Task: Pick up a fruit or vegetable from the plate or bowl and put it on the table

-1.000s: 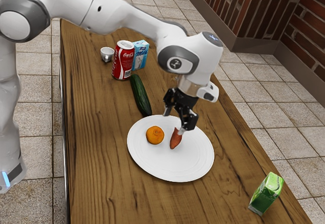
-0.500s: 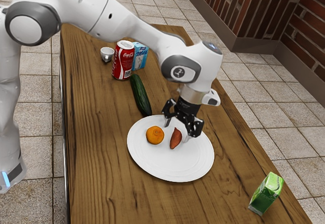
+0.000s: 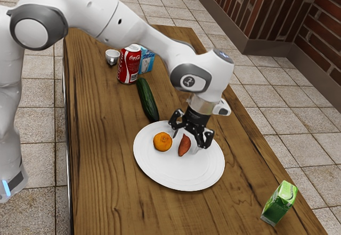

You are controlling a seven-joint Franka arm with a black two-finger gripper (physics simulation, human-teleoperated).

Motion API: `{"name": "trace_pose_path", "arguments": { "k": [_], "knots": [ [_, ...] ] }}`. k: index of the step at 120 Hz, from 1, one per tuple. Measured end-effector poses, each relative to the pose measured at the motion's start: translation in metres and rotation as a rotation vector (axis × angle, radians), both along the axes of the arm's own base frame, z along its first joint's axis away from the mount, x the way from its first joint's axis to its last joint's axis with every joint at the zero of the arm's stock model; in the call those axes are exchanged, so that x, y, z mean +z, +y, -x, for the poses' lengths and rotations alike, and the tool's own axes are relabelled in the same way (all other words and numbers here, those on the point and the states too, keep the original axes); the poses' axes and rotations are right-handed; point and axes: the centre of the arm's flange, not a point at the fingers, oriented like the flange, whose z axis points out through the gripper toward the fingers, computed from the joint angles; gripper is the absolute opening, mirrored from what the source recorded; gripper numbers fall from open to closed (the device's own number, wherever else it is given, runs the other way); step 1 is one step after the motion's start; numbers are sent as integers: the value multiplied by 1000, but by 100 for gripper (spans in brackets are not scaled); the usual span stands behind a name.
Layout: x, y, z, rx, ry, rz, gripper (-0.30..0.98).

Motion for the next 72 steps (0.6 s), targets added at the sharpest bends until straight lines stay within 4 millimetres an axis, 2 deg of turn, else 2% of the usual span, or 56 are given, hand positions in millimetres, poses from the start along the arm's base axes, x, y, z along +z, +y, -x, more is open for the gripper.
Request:
{"name": "trace_pose_path", "arguments": {
  "k": [19,51,72],
  "knots": [
    [-2,0,0,15,5,-3,64],
    [-3,0,0,35,9,-10,22],
    [2,0,0,38,2,-19,18]
  ]
}}
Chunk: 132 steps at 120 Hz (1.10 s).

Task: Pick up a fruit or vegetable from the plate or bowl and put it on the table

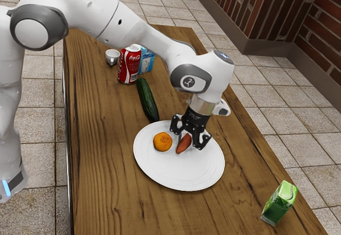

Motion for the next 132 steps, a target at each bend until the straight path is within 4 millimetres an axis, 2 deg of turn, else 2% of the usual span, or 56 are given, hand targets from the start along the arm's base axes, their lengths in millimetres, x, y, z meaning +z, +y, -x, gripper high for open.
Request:
{"name": "trace_pose_path", "arguments": {
  "k": [8,21,31,41,61,66,71,77,87,99,112,117,122,127,132],
  "knots": [
    [15,-1,-2,-13,-23,-16,16],
    [56,0,-2,-35,-67,-45,15],
    [82,17,-5,-37,-85,-65,15],
    [102,62,-8,-9,-79,-90,15],
    [111,184,1,72,-16,-141,15],
    [114,204,4,73,-7,-153,15],
    [114,213,5,58,5,-161,15],
    [112,210,5,18,17,-164,15],
    [110,190,3,-66,30,-164,15],
    [109,181,3,-132,39,-154,41],
    [111,186,4,-167,43,-144,56],
    [128,181,-2,-192,8,-151,59],
    [155,164,-11,-242,-46,-166,62],
    [187,130,-20,-325,-109,-183,64],
    [212,90,-20,-418,-153,-190,65]
  ]
}}
